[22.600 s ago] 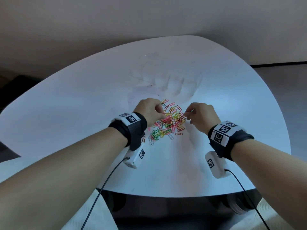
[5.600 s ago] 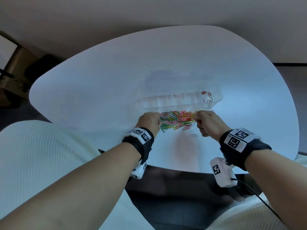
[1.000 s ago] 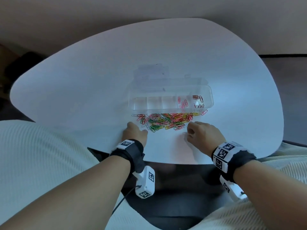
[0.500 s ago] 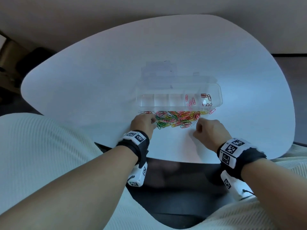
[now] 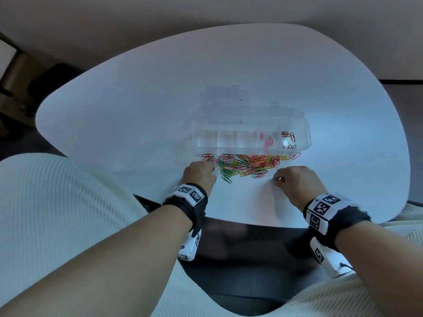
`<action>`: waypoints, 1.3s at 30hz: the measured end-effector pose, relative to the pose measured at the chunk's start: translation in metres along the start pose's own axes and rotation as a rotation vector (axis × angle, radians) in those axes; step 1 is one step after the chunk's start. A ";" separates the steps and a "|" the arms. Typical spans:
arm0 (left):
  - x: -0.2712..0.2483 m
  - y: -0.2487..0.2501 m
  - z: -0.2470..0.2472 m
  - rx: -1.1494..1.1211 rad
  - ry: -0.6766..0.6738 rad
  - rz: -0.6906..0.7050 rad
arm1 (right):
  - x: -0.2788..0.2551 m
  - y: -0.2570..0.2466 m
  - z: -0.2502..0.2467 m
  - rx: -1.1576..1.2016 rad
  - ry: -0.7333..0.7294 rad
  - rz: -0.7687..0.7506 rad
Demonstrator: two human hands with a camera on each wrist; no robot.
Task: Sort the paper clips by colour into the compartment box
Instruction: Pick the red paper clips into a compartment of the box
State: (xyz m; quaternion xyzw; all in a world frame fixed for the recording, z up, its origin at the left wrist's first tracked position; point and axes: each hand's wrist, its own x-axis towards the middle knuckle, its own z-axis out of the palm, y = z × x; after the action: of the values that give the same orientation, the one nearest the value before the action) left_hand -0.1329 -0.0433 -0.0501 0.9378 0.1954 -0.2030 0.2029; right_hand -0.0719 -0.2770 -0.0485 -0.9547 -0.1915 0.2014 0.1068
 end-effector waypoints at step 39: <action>-0.012 0.027 -0.014 0.610 -0.192 0.403 | -0.005 -0.018 -0.003 0.001 -0.160 0.054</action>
State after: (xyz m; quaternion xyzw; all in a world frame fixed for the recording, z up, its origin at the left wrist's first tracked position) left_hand -0.1267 -0.0628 -0.0253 0.9515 -0.0823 -0.2947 -0.0324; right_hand -0.0805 -0.2631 -0.0396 -0.9403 -0.1733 0.2799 0.0861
